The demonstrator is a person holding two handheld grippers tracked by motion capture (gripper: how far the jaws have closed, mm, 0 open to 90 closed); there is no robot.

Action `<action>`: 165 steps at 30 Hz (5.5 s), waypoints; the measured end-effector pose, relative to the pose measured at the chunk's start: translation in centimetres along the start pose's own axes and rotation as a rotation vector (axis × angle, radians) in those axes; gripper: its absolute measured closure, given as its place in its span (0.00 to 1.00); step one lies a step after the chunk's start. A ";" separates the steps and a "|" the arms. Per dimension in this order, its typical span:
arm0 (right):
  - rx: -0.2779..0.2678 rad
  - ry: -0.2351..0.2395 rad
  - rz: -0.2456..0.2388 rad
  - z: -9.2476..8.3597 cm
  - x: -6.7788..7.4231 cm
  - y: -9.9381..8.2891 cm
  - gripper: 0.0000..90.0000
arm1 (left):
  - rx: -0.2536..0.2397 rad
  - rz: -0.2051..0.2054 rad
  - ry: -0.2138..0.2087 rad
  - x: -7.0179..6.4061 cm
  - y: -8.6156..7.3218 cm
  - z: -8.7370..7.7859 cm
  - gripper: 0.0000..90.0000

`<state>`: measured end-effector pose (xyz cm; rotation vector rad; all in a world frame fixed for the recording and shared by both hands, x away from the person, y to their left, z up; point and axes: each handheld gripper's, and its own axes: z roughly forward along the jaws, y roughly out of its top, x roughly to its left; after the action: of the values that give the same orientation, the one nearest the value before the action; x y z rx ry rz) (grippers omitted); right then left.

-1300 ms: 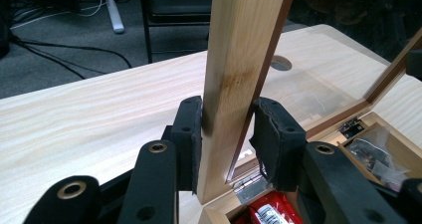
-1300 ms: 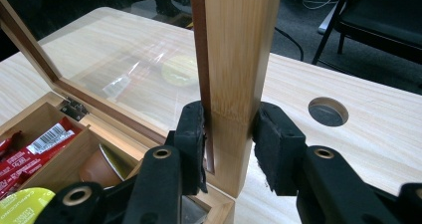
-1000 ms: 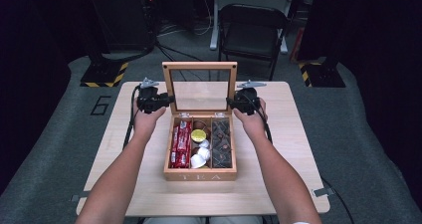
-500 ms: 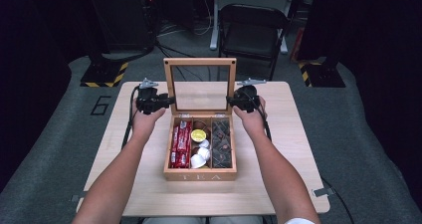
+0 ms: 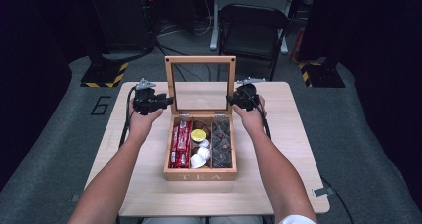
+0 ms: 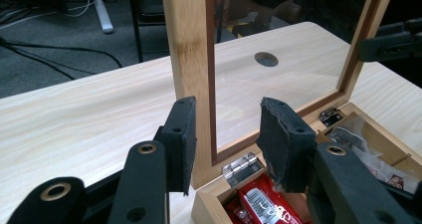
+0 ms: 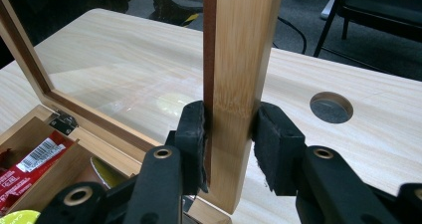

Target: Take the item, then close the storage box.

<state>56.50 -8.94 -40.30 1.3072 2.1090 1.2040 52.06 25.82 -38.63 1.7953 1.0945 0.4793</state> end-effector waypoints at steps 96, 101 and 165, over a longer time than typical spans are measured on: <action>0.128 0.308 -0.256 -1.2 9.9 -4.7 0.32 | 0.004 0.050 -0.041 -1.1 -0.7 -4.5 0.40; 0.127 0.300 -0.242 -0.7 10.5 -4.9 0.32 | 0.003 0.048 -0.043 -1.1 -0.7 -4.6 0.40; 0.231 0.319 -0.145 2.5 11.2 -7.2 0.30 | 0.006 0.050 -0.036 -0.9 -1.1 -4.7 0.41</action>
<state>48.86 0.43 -46.35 1.0839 2.5872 1.2012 47.76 27.66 -37.25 1.8337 1.0293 0.4726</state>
